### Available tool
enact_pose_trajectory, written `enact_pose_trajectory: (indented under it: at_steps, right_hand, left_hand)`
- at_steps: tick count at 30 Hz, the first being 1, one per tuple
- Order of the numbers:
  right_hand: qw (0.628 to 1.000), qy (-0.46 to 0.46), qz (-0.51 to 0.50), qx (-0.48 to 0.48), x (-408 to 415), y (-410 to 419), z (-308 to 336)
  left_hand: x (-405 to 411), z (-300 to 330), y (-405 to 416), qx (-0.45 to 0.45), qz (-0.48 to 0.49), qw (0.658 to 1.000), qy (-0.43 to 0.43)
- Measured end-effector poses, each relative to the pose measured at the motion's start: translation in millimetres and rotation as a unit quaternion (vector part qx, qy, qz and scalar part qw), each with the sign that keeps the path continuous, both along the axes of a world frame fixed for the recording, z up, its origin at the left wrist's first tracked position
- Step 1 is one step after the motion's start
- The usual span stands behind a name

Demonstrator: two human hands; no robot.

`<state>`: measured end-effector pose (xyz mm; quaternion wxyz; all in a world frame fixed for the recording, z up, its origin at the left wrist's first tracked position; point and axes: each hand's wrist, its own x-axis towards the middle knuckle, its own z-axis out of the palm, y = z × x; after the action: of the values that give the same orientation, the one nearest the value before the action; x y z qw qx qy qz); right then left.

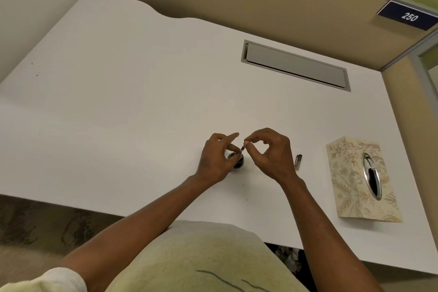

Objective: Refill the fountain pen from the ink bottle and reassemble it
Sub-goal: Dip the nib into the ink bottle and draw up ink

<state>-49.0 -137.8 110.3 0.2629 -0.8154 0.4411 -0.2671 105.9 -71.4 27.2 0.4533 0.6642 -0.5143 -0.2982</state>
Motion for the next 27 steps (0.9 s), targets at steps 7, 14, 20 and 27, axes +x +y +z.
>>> enact_pose_trajectory:
  at_steps: [7,14,20,27]
  right_hand:
    - [1.0,0.01,-0.009,0.008,0.4,0.0,-0.5]
    - [1.0,0.002,-0.003,-0.003,0.4,-1.0,1.2]
    - [1.0,0.012,-0.007,0.005,1.7,-0.7,0.8]
    - [1.0,0.004,0.009,-0.005,0.7,-1.5,2.0]
  left_hand:
    - [0.5,-1.0,0.0,0.008,0.003,1.0,0.008]
    - [-0.4,-1.1,0.0,-0.001,0.0,1.0,0.001]
    - [0.1,-2.1,-0.4,0.008,0.004,1.0,0.004]
    - [0.0,-1.6,-0.4,0.005,0.0,1.0,0.0]
